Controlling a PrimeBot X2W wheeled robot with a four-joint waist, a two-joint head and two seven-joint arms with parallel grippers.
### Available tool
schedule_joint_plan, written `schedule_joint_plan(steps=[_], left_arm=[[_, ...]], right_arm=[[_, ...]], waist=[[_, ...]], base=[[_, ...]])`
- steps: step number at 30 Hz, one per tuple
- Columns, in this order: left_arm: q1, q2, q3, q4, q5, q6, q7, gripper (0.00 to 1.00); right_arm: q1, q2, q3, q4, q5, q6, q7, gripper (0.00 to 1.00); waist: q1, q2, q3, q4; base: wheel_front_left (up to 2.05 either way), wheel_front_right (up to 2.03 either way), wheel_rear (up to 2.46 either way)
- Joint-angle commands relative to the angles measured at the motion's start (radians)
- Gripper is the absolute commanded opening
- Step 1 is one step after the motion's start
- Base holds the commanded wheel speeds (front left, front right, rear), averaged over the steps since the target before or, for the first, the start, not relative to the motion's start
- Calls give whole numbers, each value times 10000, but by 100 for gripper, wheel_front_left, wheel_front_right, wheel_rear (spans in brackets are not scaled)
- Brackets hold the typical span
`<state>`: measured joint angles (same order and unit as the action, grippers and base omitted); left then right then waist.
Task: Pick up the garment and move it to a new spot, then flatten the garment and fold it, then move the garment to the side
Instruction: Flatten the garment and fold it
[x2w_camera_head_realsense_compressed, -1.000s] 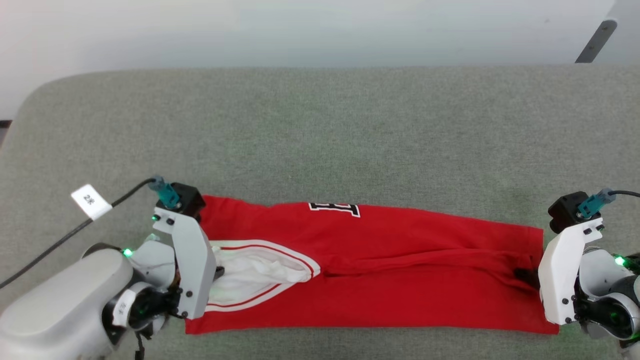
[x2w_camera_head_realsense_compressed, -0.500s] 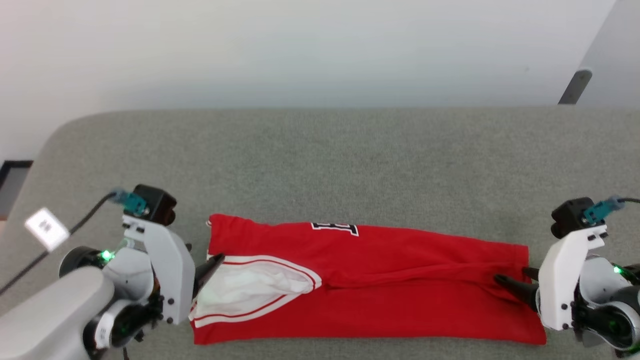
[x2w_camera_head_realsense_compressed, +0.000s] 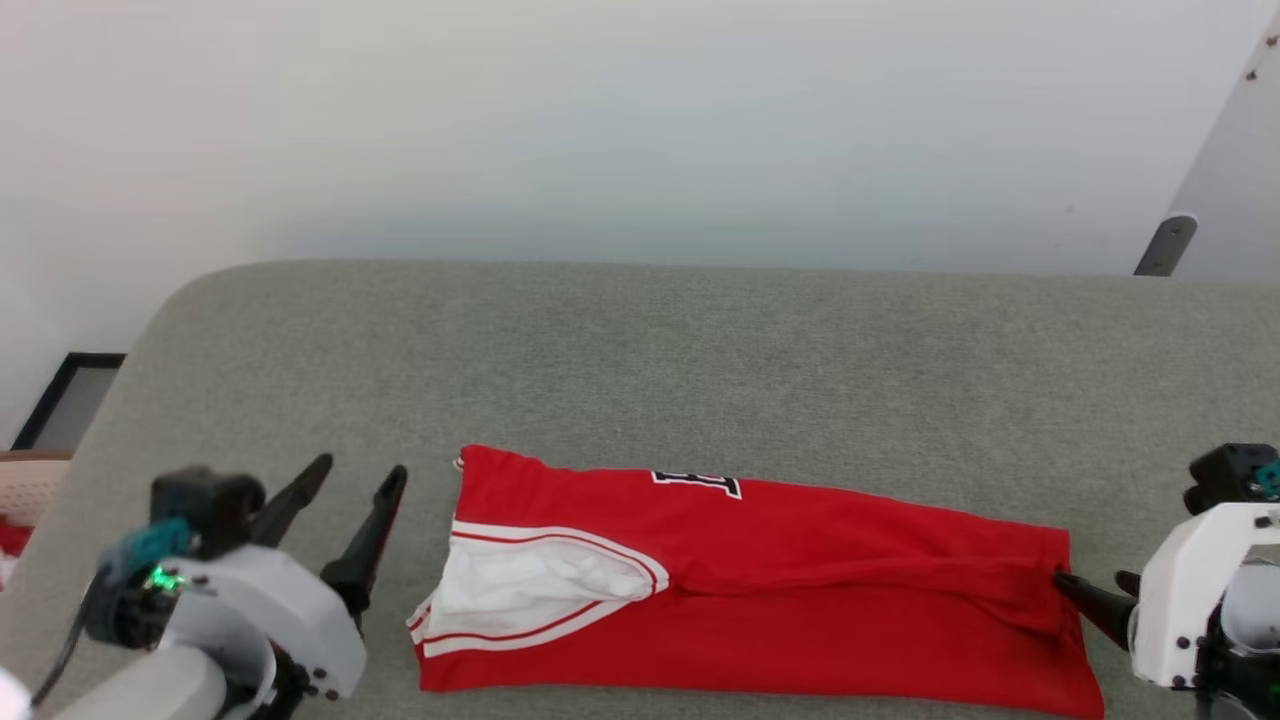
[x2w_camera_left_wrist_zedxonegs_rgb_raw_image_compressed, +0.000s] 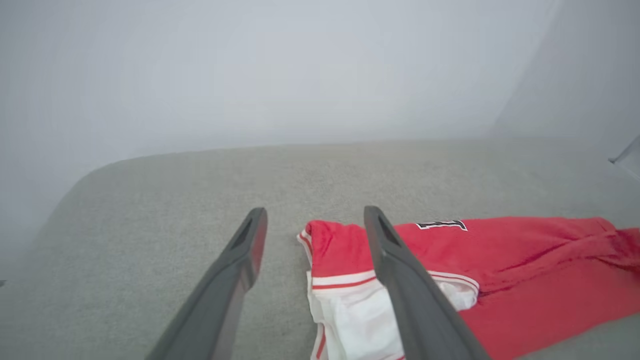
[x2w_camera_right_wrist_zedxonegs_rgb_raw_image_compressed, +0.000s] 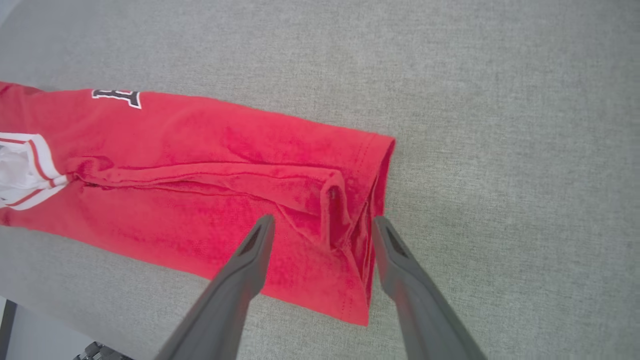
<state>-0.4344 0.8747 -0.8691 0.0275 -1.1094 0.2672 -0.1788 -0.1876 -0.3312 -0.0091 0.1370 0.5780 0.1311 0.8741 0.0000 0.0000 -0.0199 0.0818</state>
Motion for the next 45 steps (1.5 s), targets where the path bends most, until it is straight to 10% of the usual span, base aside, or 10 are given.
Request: schedule_joint_plan(steps=[1, 13, 35, 36, 37, 45], left_arm=[[202, -44, 98, 20, 157, 67, -269, 100], [2720, -1682, 3400, -121, 2476, 311, -849, 100], [4301, -4954, 7015, 336, 5511, -1983, -847, 100], [4308, -5055, 7128, 372, 5576, -2059, -847, 100], [4304, -5164, 7215, 405, 5610, -2154, -847, 100], [4324, -5739, 7909, 568, 6065, -2690, -848, 100]], right_arm=[[117, 49, -129, 36, -66, -8, 47, 100], [-88, 13, -860, 770, -688, -8, 478, 100], [-1184, 202, -174, 4217, -999, 2, 645, 100], [-1205, 277, -21, 4359, -911, 9, 746, 94], [-1251, 334, 182, 4395, -755, 26, 823, 0], [-1525, -174, 818, 4248, 306, 22, 1073, 0]], waist=[[0, 0, -27, 73], [0, 0, 181, 599], [0, 0, 1073, 1769], [0, 0, 1102, 1775], [0, 0, 1124, 1779], [0, 0, 1259, 1698]], base=[[0, 0, 0], [0, 0, 0], [0, 0, 0], [0, 0, 0], [0, 0, 0], [0, 0, 0]])
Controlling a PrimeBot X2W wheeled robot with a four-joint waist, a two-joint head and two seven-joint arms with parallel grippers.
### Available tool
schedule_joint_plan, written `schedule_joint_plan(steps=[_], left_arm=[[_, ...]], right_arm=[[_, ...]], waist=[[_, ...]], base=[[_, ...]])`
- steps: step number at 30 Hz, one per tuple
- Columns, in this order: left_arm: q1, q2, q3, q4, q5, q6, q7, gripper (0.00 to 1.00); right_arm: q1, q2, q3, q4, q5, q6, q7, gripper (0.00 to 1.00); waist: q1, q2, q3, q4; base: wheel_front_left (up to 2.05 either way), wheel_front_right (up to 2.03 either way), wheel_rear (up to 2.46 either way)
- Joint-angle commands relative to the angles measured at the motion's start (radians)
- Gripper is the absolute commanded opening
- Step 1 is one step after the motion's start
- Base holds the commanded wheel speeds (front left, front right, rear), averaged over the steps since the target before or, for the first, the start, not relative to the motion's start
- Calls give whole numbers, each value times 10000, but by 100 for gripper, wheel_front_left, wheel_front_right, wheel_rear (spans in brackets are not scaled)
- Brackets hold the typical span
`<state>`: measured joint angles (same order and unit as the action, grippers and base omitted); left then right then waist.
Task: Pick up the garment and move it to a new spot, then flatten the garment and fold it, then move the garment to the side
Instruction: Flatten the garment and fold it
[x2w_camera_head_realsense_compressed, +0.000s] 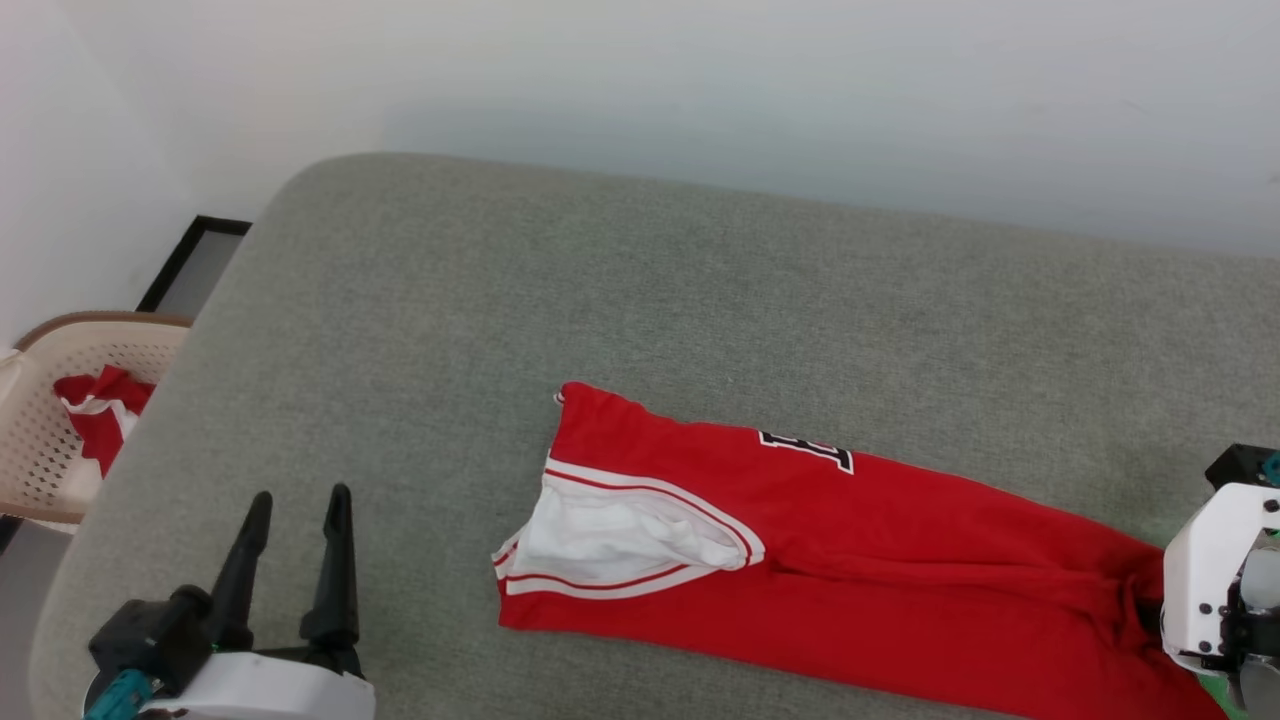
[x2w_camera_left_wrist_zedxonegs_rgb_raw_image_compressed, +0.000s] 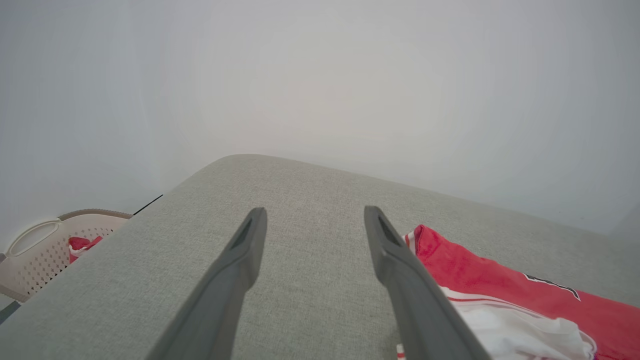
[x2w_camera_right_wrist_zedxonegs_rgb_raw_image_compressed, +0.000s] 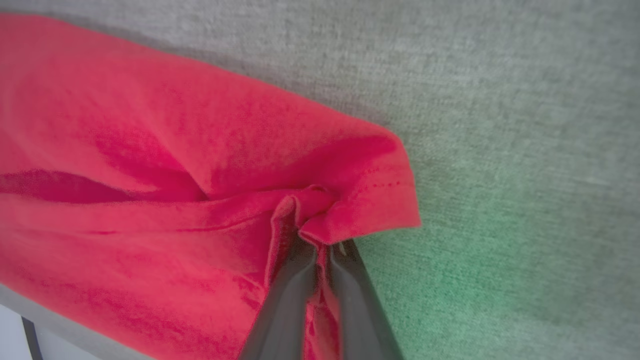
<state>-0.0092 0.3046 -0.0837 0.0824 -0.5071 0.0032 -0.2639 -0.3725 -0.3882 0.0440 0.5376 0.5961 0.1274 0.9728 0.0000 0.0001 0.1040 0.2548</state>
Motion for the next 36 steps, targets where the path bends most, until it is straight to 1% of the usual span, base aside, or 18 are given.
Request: schedule_joint_plan(steps=[1, 4, 8, 10, 21, 25, 28, 32, 36], left_arm=[[84, -94, 132, 31, 88, -107, 4, 100], [121, -248, 357, 55, 218, -236, 3, 100], [148, -432, 562, 85, 308, -444, 3, 100], [168, -440, 599, 155, 289, -471, 3, 100], [-59, -659, 786, 238, 584, -815, 3, 100], [-49, -709, 851, 296, 622, -919, 3, 100], [64, -746, 911, 358, 674, -960, 3, 100], [222, -822, 966, 428, 736, -1012, 3, 100], [380, -887, 938, 543, 776, -1060, 3, 100]], right_arm=[[280, 306, 284, 177, 195, 58, 12, 0], [174, -70, 237, 61, 373, 27, -182, 0], [82, -676, -44, 167, 330, 15, -460, 0], [49, -782, -94, 230, 281, 15, -489, 0], [-606, -1887, -731, 1362, -387, 24, -993, 0], [-831, -1899, -640, 1699, -505, 24, -1089, 0], [-910, -1835, -315, 1545, -399, 26, -942, 0], [-767, -1597, 137, 811, 244, 27, -517, 0], [-551, -1288, 347, -327, 1077, 27, 112, 0]], waist=[[0, -1, 30, -58], [0, -1, 46, -141], [0, -1, 54, -279], [0, -1, 59, -318], [0, -1, 212, -619], [0, -1, 142, -779], [0, -1, -21, -926], [0, -1, -327, -1099], [0, -1, -671, -1164]], base=[[0, 0, 0], [0, 0, 0], [0, 0, 0], [0, 0, 0], [0, 0, 0], [0, 0, 0], [0, 0, 0], [0, 0, 0], [0, 0, 0]])
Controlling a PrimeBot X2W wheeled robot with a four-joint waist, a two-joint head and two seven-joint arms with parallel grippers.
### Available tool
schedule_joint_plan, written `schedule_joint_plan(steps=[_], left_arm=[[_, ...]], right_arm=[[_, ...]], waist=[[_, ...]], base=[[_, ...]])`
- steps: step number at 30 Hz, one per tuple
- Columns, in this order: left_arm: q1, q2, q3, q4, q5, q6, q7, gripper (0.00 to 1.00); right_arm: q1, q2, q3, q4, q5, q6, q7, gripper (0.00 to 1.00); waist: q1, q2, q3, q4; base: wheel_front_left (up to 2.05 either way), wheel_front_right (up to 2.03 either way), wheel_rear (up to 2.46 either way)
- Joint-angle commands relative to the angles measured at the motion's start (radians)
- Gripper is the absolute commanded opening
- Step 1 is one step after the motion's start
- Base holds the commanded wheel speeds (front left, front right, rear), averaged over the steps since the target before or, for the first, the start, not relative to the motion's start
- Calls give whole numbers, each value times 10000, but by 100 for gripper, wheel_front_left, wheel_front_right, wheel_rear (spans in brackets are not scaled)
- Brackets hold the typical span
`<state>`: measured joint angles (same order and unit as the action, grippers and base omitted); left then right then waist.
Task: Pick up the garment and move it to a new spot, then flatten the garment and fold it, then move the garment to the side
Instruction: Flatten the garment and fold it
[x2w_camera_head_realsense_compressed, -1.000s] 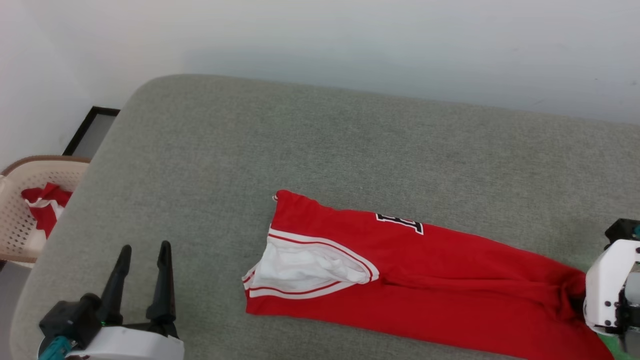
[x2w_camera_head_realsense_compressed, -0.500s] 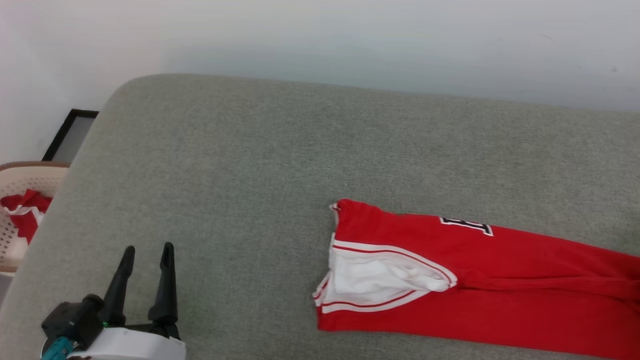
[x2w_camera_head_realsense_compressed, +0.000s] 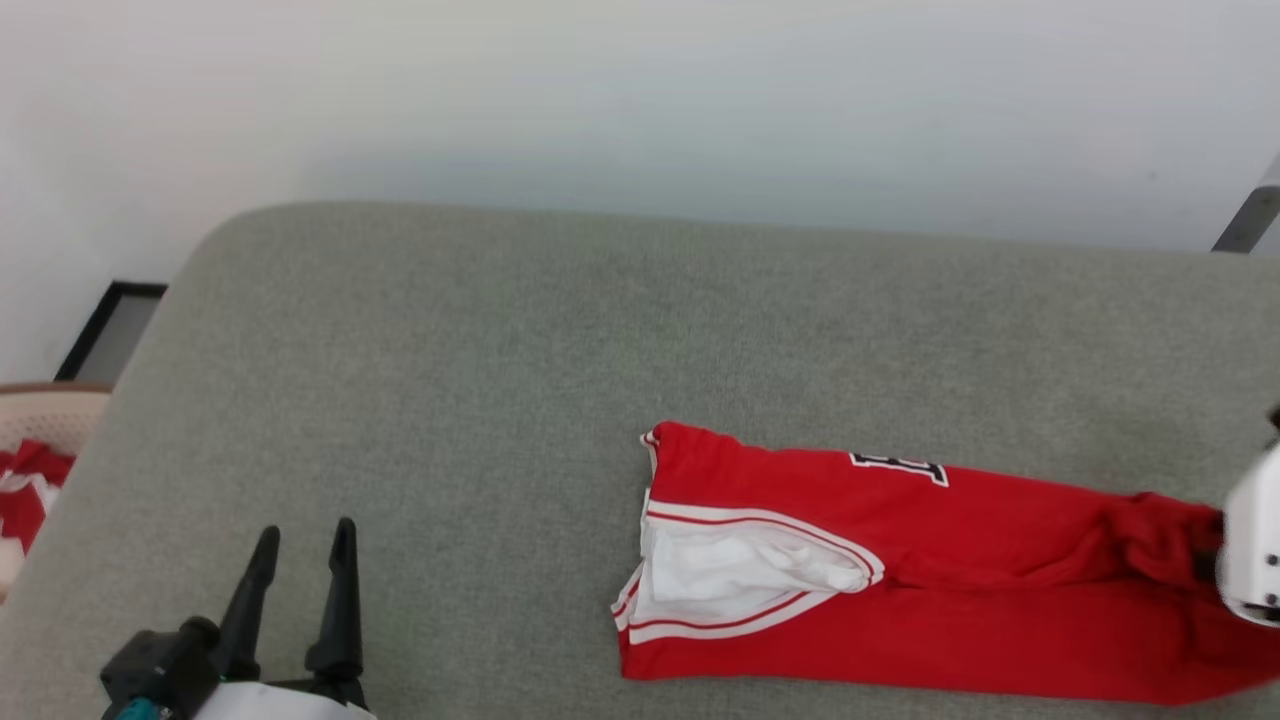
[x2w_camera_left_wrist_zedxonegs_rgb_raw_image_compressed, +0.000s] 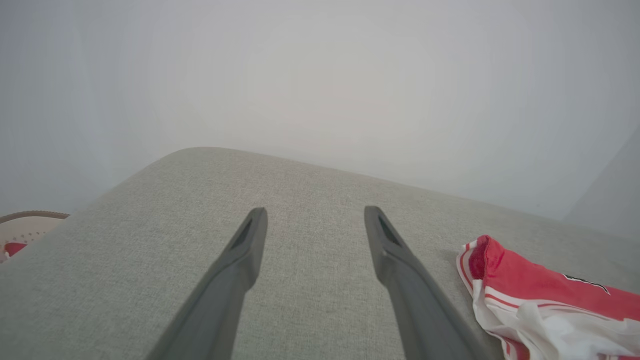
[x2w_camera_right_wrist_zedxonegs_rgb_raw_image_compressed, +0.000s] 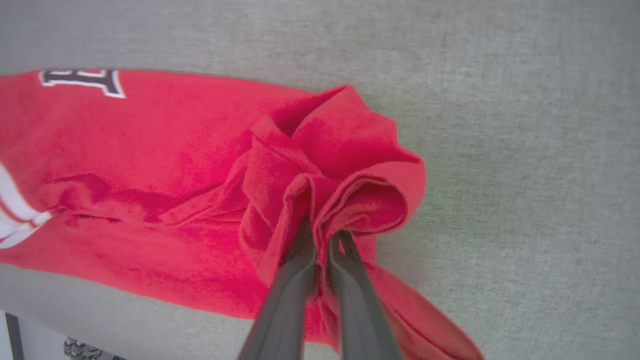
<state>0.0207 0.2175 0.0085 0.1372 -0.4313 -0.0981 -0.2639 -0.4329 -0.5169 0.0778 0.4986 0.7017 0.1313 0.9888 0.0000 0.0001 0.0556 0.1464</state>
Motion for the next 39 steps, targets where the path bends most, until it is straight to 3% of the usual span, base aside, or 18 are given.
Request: schedule_joint_plan(steps=[1, 6, 13, 20, 28, 29, 30, 31, 32, 39], left_arm=[[97, -24, 6, 17, 25, -62, 3, 100], [162, -76, -106, 142, -37, -102, 3, 100], [-146, -93, -435, 318, -81, -178, 5, 100], [-609, -138, -934, 608, -171, -264, 7, 100], [-1053, -217, -1218, 936, -313, -315, 5, 100], [-1073, -227, -1213, 967, -308, -321, 5, 100], [-1094, -236, -1212, 987, -327, -326, 5, 100], [-1118, -238, -1207, 1001, -329, -332, 5, 100], [-1133, -242, -1190, 1021, -333, -335, 5, 100], [-1133, -265, -1006, 1073, -332, -333, 4, 100]], right_arm=[[106, 105, 49, -265, 135, -11, 86, 0], [330, 1004, 62, -1655, 273, -11, 599, 0], [37, 2971, 259, -2419, -667, -11, 588, 0], [-460, 4235, 877, -1802, -1558, -11, 62, 0], [-1256, 4612, 1560, -311, -2092, -10, -1000, 0], [-1351, 4626, 1627, -174, -2037, -10, -1120, 7], [-1452, 4639, 1717, -66, -1973, -10, -1282, 36], [-1515, 4652, 1792, 55, -1870, -10, -1379, 78], [-1567, 4663, 1864, 146, -1778, -10, -1474, 100], [-1930, 4667, 2686, 183, -824, -11, -1767, 100]], waist=[[0, -1, -257, -79], [0, -1, -482, 40], [0, -1, -522, 473], [0, -1, -397, 1123], [0, -1, -198, 1660], [0, -1, -185, 1680], [0, -1, -167, 1694], [0, -1, -149, 1702], [0, -1, -135, 1699], [0, -1, -101, 1440]], base=[[0, 0, 0], [0, 0, 0], [0, 0, 0], [0, 0, 0], [0, 0, 0], [0, 0, 0], [0, 0, 0], [0, 0, 0], [0, 0, 0], [0, 0, 0]])
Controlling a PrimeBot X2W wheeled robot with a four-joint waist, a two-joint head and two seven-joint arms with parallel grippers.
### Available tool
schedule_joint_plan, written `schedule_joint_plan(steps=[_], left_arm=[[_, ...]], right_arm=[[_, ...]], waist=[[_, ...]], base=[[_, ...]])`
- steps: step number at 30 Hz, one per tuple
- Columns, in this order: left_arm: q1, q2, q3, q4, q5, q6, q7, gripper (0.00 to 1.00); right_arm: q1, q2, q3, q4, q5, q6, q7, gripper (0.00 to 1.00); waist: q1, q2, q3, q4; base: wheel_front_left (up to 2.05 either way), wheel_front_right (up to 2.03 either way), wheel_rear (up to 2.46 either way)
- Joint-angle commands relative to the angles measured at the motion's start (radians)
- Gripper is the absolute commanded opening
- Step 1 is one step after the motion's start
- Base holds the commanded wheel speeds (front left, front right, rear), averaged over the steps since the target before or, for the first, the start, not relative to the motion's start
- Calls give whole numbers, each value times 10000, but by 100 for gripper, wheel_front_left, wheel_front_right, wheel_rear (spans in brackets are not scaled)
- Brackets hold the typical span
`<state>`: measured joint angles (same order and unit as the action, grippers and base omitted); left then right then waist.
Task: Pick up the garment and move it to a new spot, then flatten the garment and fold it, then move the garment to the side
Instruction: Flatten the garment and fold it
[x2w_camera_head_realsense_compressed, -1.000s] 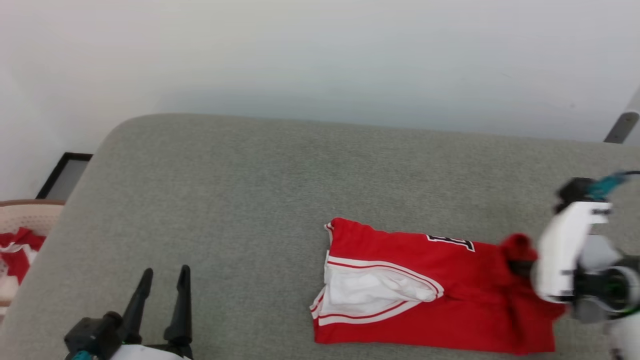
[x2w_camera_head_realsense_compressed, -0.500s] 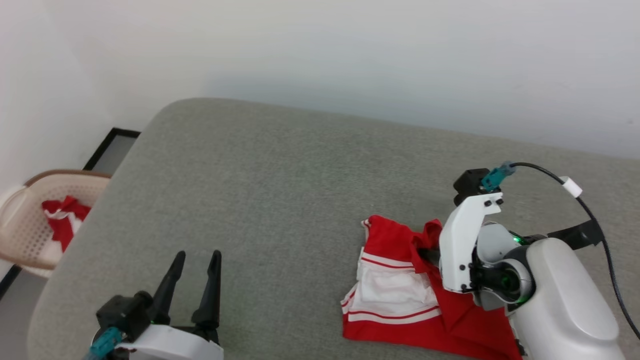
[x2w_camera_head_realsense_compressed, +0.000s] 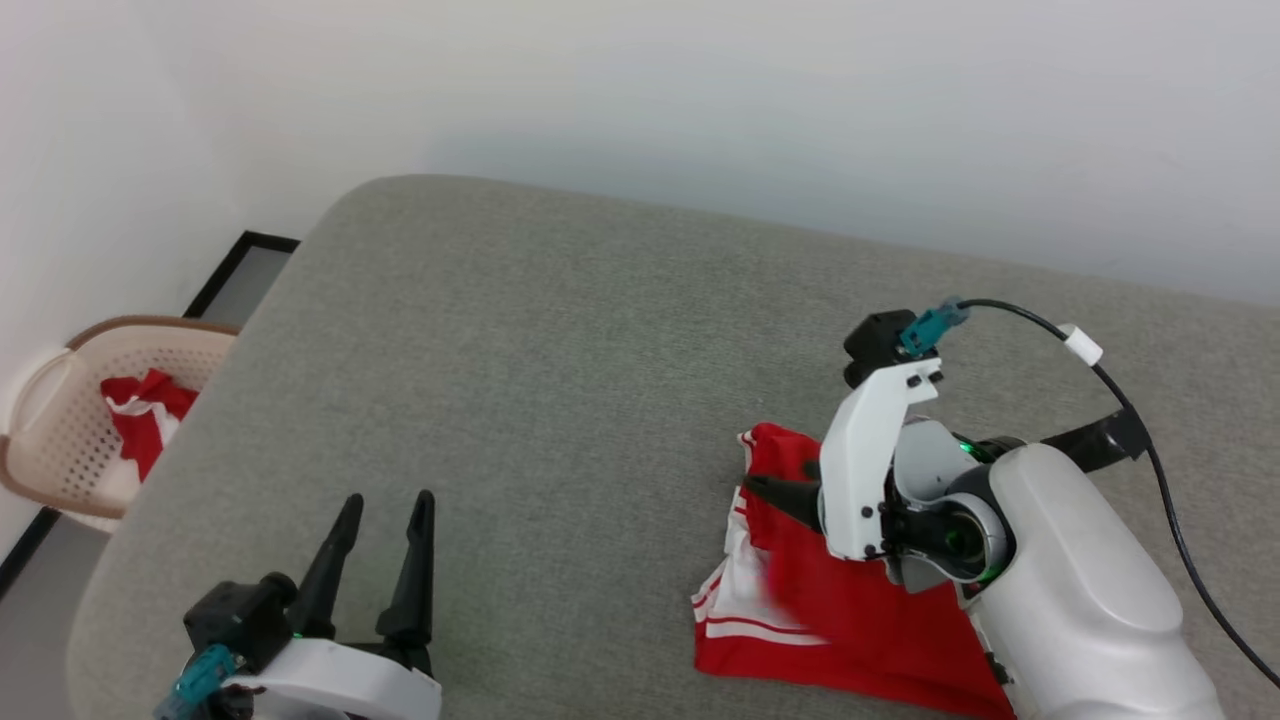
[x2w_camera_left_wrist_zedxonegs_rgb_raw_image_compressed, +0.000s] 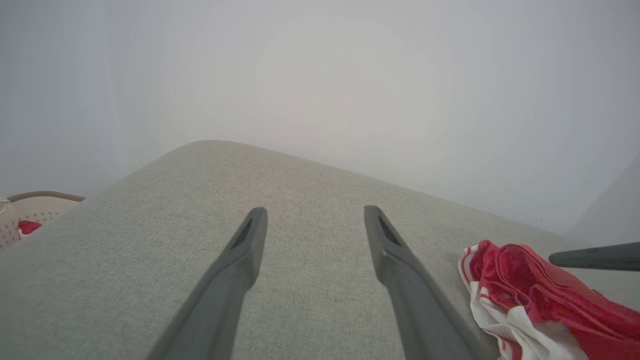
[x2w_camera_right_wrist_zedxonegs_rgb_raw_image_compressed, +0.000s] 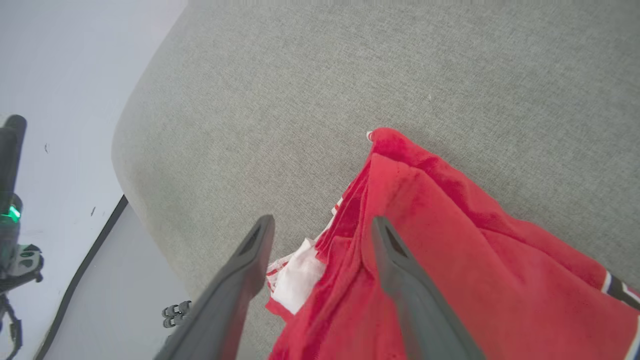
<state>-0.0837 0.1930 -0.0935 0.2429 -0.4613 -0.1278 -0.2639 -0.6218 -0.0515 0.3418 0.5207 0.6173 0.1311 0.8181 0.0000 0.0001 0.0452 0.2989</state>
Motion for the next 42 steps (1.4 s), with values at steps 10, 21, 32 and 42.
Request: schedule_joint_plan(steps=[10, 21, 32, 42], left_arm=[[-84, 32, 270, -3, 95, -39, 4, 100], [216, 294, 757, -371, 416, -41, 5, 100], [646, 534, 1196, -688, 727, -41, 4, 100], [1109, 549, 1762, -914, 817, -41, 4, 100]], right_arm=[[46, -77, 313, -783, 380, -8, -471, 100], [772, -1355, 359, -2337, 799, -8, -2118, 100], [1870, -3145, 338, -3190, 454, -8, -5441, 100], [3111, -4368, 284, -3052, -234, -8, -8385, 100]], waist=[[0, -1, -59, -792], [0, -1, -146, -2151], [0, -1, -359, -3113], [0, -1, -518, -3350]], base=[[0, 0, 0], [0, 0, 0], [0, 0, 0], [0, 0, 0]])
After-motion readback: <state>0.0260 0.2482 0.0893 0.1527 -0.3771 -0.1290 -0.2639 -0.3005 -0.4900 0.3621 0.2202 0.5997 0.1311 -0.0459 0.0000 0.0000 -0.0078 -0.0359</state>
